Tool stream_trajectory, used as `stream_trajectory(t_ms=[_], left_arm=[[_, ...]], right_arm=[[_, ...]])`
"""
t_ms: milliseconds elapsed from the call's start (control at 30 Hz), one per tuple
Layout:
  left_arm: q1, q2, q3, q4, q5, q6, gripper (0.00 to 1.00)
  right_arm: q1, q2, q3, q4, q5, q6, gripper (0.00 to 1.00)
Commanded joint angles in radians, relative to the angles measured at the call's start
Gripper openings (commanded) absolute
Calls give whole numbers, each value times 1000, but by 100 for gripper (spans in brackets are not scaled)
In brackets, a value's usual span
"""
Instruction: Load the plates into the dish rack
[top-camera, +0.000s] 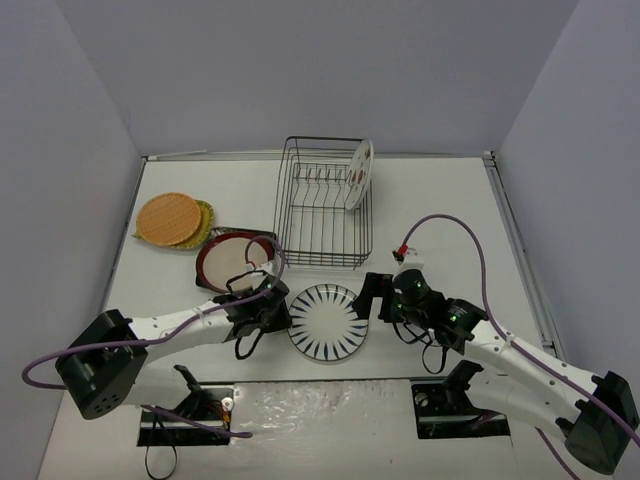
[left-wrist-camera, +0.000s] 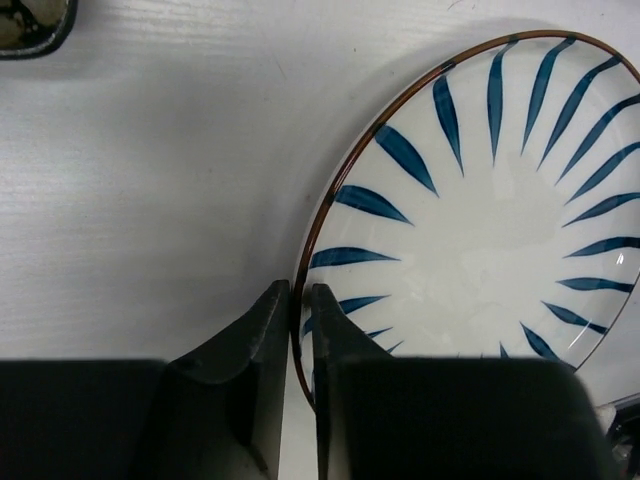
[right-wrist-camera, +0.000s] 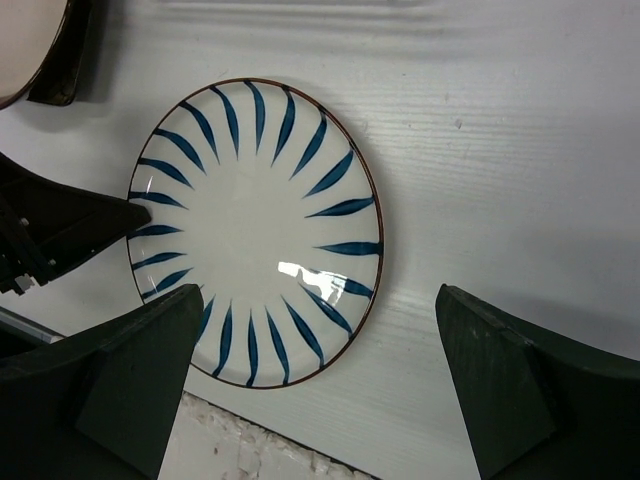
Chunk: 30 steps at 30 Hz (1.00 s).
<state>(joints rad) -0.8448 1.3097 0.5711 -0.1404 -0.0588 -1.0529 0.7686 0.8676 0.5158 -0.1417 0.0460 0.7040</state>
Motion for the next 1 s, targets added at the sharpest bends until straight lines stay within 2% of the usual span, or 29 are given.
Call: stream_trajectory(t_ms=[0,267,433,600,633,733,800,967], left_arm=[[-19,-41,12,-71,-56,-77,0],[-19,-201,31,-162,-82,-195,0],[-19,-298,8,-164,-82,-303,0],[-23,-335,3,-179,-82,-354,0],[-23,-336,3,-180,-82,-355,0],[-31,-343,-11,-165,-75,-390,0],[-34,-349,-20,-154,-72,-409,0],[-40,-357,-40,-119,-62,-448,0]], right_arm=[[-33,-26,-30,20,-68,39,100],[-147,-38,-128,59,-284,56,100],[-235,0,-198,182,-502,60,100],[-247,116,-233,341,-614,109,99],[-247,130,-243,347,-632,112,99],[-246,207,-294,531,-686,219,98],[-246,232,-310,593,-690,238,98],[-246,302,-310,661,-682,254,98]])
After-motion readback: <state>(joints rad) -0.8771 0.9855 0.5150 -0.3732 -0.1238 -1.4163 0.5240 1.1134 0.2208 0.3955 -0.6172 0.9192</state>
